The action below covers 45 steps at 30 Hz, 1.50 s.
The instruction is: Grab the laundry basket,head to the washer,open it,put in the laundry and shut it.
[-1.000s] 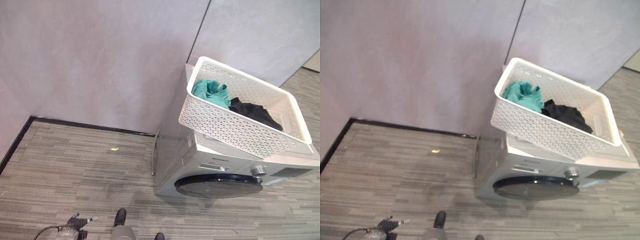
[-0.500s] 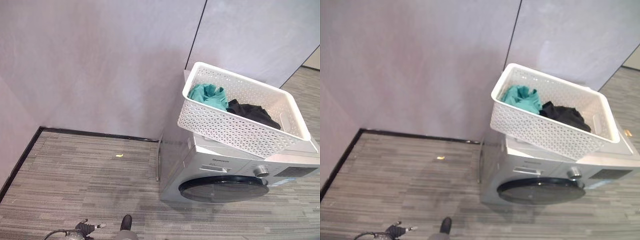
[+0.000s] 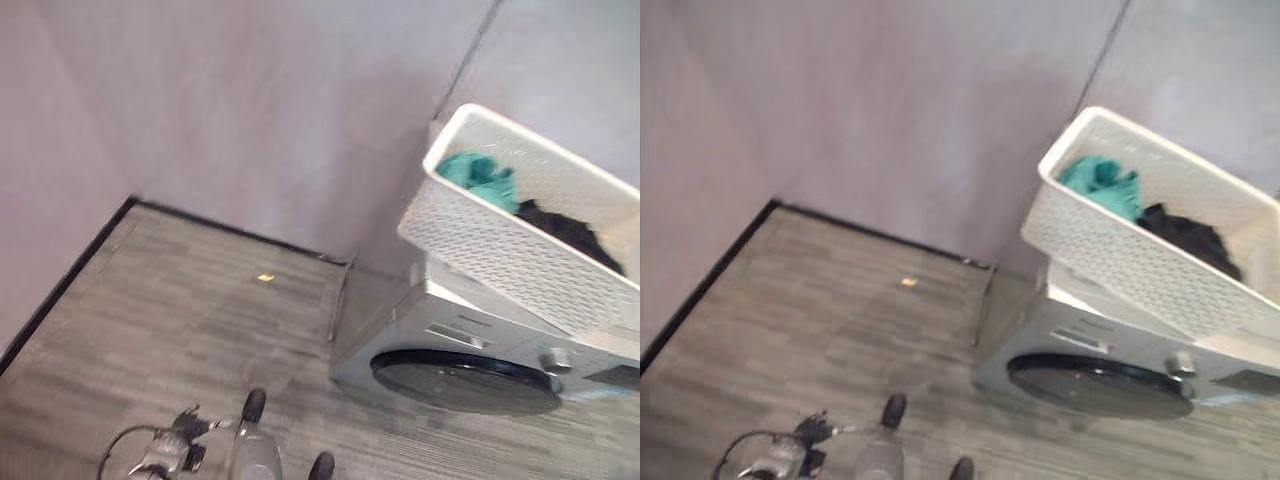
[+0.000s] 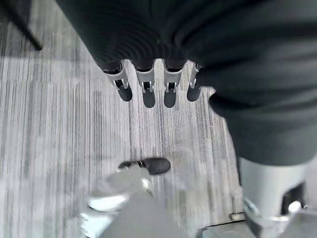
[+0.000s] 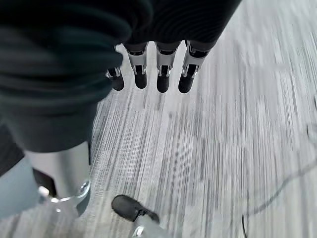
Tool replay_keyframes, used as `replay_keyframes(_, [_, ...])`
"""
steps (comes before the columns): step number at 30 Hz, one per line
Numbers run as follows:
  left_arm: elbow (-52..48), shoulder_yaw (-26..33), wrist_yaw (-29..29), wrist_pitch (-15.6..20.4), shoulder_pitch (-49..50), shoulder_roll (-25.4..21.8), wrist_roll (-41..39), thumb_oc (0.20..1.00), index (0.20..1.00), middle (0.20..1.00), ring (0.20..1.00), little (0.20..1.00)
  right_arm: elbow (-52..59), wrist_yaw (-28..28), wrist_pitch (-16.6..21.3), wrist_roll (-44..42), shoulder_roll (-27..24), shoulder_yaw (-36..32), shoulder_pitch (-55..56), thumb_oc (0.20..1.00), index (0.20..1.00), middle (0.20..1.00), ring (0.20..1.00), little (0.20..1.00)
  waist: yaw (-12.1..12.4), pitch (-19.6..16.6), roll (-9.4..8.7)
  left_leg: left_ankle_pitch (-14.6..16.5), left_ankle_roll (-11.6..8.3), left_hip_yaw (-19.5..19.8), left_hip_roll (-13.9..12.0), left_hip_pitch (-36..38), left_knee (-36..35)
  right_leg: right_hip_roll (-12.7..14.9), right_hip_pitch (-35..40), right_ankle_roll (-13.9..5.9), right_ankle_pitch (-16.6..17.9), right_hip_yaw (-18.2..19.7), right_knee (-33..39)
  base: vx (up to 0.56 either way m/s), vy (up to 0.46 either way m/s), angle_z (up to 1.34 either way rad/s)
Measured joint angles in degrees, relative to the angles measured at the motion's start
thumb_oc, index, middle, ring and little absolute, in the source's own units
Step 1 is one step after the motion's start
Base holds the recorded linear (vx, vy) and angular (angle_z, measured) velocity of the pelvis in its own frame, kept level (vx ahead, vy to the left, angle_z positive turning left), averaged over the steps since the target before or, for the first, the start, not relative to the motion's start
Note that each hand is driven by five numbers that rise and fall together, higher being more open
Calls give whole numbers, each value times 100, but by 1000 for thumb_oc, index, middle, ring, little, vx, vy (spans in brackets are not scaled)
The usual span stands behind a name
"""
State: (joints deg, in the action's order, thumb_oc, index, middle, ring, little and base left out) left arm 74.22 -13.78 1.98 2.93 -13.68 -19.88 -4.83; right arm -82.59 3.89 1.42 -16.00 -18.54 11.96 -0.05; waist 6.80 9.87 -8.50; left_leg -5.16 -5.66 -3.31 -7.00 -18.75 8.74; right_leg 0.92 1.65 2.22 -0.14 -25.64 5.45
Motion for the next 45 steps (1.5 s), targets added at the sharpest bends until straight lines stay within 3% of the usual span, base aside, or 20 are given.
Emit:
replay_keyframes(1, [-4,-46,-3,6,-92,42,101,1000,1000,1000,1000,1000,107,-2,33,0,-129,-8,-71,1000,1000,1000,1000,1000,-104,27,-70,242,-11,-316,64,-54,797,199,-92,-40,39,-81,-58,-34,-1,61])
replay_keyframes(2, [-25,-46,-8,20,-84,79,124,1000,1000,1000,1000,1000,108,-6,36,0,-213,-31,-113,1000,1000,1000,1000,1000,-135,31,-18,313,-34,-358,87,134,765,246,-99,-150,98,-60,-59,-40,51,42])
replay_keyframes(4, [-68,-124,-5,15,-169,218,146,1000,1000,1000,1000,1000,70,-7,48,0,-436,-57,-163,1000,1000,1000,1000,1000,-216,6,294,584,82,-302,117,619,81,251,-104,-251,72,-208,-167,-13,95,34])
replay_keyframes(10, [-392,-290,-51,66,-204,133,227,1000,1000,1000,1000,1000,57,-5,60,127,-286,-184,-351,1000,1000,1000,1000,1000,-358,-69,256,581,420,-269,463,1021,-400,545,27,-391,68,-131,-353,1,181,10])
replay_keyframes(19, [-544,-280,31,202,258,40,373,1000,1000,1000,1000,1000,784,-14,15,341,-190,132,-435,1000,1000,1000,1000,1000,-442,-266,391,278,829,-383,646,1464,-1163,836,-361,-706,12,403,-879,-81,111,-8])
replay_keyframes(20, [-536,-331,105,202,202,25,409,1000,1000,1000,1000,1000,795,-20,15,342,-190,254,-485,1000,1000,1000,1000,1000,-478,-249,386,232,862,-266,646,1401,-1192,619,-471,-737,-2,1107,-792,-215,-38,42])
replay_keyframes(21, [-534,-395,142,205,133,14,517,1000,1000,1000,1000,1000,843,-23,23,347,-179,371,-586,1000,1000,1000,1000,1000,-515,-266,366,156,839,-185,655,1283,-1162,531,-550,-748,120,1506,-834,-346,-105,44])
replay_keyframes(22, [-513,-575,193,233,33,-13,598,1000,1000,1000,1000,1000,848,-37,9,374,-170,539,-683,1000,1000,1000,1000,1000,-456,-239,346,97,747,-216,640,1175,-1106,499,-732,-884,235,1567,-880,-263,-125,-2])
replay_keyframes(23, [-548,-562,234,250,37,-21,607,1000,1000,1000,1000,1000,921,-48,44,414,-135,645,-865,1000,1000,1000,1000,1000,-349,-232,397,97,761,-405,514,1068,-1052,285,-767,-1041,677,1478,-454,-175,-104,-72])
replay_keyframes(24, [-575,-538,271,252,93,-37,615,1000,1000,1000,1000,1000,953,-85,103,506,-92,733,-991,1000,1000,1000,1000,1000,-151,-257,399,131,790,-547,395,1023,-1054,219,-728,-1449,1180,1447,-38,-65,-86,-131])
replay_keyframes(25, [-565,-438,309,239,110,-11,617,1000,1000,1000,1000,1000,1025,-98,141,580,-86,730,-1136,1000,1000,1000,1000,1000,-24,-198,455,201,749,-654,252,1045,-1119,122,-800,-1363,1343,1388,-46,-109,-205,-82])
replay_keyframes(26, [-543,-302,333,238,161,105,658,1000,1000,1000,1000,1000,1091,-122,170,609,-86,730,-1185,1000,1000,1000,1000,1000,-139,-99,554,136,818,-625,198,1079,-1157,190,-710,-1032,1113,994,-79,-109,-204,-52])
replay_keyframes(27, [-533,-136,378,278,194,202,634,1000,1000,1000,1000,1000,1056,-131,107,637,-80,819,-1150,1000,1000,1000,1000,1000,-7,-101,625,73,828,-736,144,1167,-1196,347,-706,-764,775,635,-382,-100,-221,-14])
replay_keyframes(30, [-546,18,412,351,269,229,529,1000,1000,1000,1000,1000,1104,-119,113,811,-1,1015,-1089,1000,1000,1000,1000,1000,210,-176,639,252,754,-828,67,1092,-992,1124,-650,-969,645,671,-1082,-7,-254,-36])
replay_keyframes(31, [-430,108,411,353,313,133,477,1000,1000,1000,1000,1000,1172,-120,110,867,65,1010,-1059,1000,1000,1000,1000,1000,193,-208,492,199,678,-814,125,1059,-991,1274,-513,-1179,645,1202,-930,-18,-304,-4])
replay_keyframes(33, [-231,256,413,340,459,-107,470,1000,1000,1000,1000,1000,1197,-117,125,985,212,1011,-1066,1000,1000,1000,1000,1000,207,-260,172,119,531,-885,194,1102,-1017,1307,-262,-1338,743,990,-467,23,-292,-13])
replay_keyframes(35, [-234,317,421,313,598,-242,470,1000,1000,1000,1000,1000,1191,-128,125,1017,250,1019,-1079,1000,1000,1000,1000,1000,291,-351,-47,47,383,-1067,240,1163,-1092,1255,-133,-1231,606,791,-136,69,-333,-30])
replay_keyframes(37, [-121,412,405,314,683,-156,467,1000,1000,1000,1000,1000,1165,-128,140,1023,190,978,-1016,1000,1000,1000,1000,1000,197,-349,-10,-67,181,-930,30,1128,-1081,1059,-20,-1227,349,636,-50,42,-334,13])
replay_keyframes(42, [-130,392,403,307,592,-163,258,1000,1000,1000,1000,1000,1093,-141,113,1146,76,1080,-807,1000,1000,1000,1000,1000,167,-294,91,-346,-252,-517,-655,961,-1056,306,35,-820,149,427,-26,-19,-293,20])
replay_keyframes(45, [-149,378,406,303,461,-9,254,1000,1000,1000,1000,1000,1079,-226,119,1232,-34,1110,-813,1000,1000,1000,1000,1000,190,-142,330,-498,-445,-216,-977,844,-994,-70,63,-575,59,255,1,-24,-213,21])
